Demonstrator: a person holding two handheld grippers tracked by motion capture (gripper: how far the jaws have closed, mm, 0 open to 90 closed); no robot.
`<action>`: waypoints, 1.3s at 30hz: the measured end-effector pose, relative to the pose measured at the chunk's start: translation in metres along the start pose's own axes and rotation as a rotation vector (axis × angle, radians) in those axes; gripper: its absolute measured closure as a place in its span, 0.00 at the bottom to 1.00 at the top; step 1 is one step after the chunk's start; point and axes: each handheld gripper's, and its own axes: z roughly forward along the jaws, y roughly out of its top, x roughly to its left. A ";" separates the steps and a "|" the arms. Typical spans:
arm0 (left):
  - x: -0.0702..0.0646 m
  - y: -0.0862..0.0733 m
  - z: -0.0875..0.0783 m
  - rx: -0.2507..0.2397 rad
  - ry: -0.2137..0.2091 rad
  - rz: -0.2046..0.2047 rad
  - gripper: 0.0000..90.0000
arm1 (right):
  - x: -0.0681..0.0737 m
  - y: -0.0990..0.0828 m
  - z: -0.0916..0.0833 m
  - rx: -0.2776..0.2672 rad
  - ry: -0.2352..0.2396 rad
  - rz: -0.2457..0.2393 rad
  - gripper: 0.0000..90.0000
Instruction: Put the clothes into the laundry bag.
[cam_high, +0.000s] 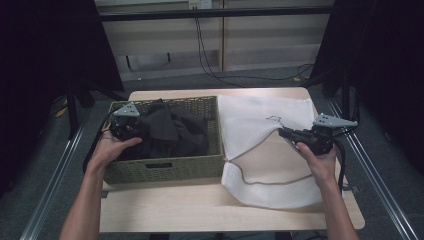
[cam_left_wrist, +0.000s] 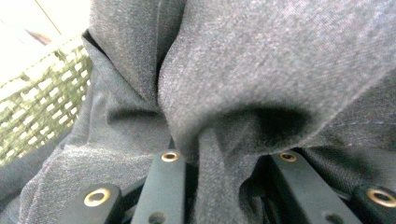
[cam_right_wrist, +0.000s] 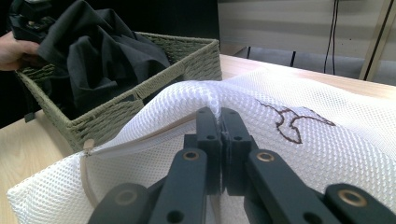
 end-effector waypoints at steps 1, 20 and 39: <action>-0.001 0.000 -0.004 -0.041 -0.007 -0.017 0.84 | 0.000 0.000 0.000 0.000 0.001 0.004 0.98; -0.008 0.011 -0.033 -0.332 -0.016 -0.077 0.84 | 0.001 0.001 -0.004 -0.016 -0.002 0.003 0.98; -0.022 0.039 -0.060 -0.452 0.006 -0.081 0.84 | 0.000 0.002 -0.006 -0.022 -0.003 0.005 0.98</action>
